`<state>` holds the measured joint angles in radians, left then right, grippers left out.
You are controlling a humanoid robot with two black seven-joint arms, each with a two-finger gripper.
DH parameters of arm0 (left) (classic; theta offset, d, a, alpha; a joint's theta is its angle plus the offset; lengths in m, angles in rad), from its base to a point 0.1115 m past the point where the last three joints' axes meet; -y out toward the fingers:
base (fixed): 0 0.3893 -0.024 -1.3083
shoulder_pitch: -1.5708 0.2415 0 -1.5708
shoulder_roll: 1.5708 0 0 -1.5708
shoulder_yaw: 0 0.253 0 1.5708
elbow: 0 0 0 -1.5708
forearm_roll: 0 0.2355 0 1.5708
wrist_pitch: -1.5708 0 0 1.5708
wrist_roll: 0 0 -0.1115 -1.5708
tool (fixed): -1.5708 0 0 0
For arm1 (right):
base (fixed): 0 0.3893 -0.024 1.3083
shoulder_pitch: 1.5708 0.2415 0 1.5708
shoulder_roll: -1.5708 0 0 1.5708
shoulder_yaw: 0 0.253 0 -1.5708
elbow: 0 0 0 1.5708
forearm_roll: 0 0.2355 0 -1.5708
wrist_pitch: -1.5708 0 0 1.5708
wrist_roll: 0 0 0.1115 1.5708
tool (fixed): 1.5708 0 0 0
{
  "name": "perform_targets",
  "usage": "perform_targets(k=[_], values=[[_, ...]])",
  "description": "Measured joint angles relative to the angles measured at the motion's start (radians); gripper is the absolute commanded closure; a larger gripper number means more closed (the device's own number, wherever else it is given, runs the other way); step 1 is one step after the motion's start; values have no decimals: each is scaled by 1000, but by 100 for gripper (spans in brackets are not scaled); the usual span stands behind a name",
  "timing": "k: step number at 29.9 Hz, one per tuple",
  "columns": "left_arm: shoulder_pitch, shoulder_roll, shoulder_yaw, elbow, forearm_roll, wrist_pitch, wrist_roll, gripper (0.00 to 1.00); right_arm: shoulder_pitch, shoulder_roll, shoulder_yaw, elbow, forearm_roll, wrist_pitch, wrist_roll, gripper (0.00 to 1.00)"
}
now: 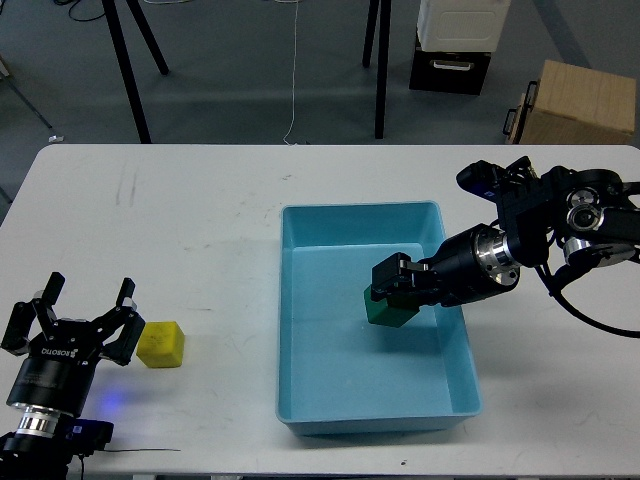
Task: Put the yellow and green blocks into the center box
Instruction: 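Lift the green cube and carry it into the blue box, then release the green cube in the box and raise the right gripper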
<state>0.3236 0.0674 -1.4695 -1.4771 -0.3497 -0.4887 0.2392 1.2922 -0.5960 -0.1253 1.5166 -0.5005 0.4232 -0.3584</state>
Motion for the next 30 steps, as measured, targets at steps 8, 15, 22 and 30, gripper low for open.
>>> perform_targets(k=[8,15,22,30], values=[[-3,0,0,0,0,0,0,0,-50,40,-1,-3,-7,-16,-2,68],[-3,0,0,0,0,0,0,0,-54,51,-19,-3,-2,-49,-2,8],[-3,0,0,0,3,0,0,0,-54,52,-22,-2,3,-57,-2,2],[-4,-1,0,0,6,0,0,0,-17,-32,63,-7,196,-57,-5,2]])
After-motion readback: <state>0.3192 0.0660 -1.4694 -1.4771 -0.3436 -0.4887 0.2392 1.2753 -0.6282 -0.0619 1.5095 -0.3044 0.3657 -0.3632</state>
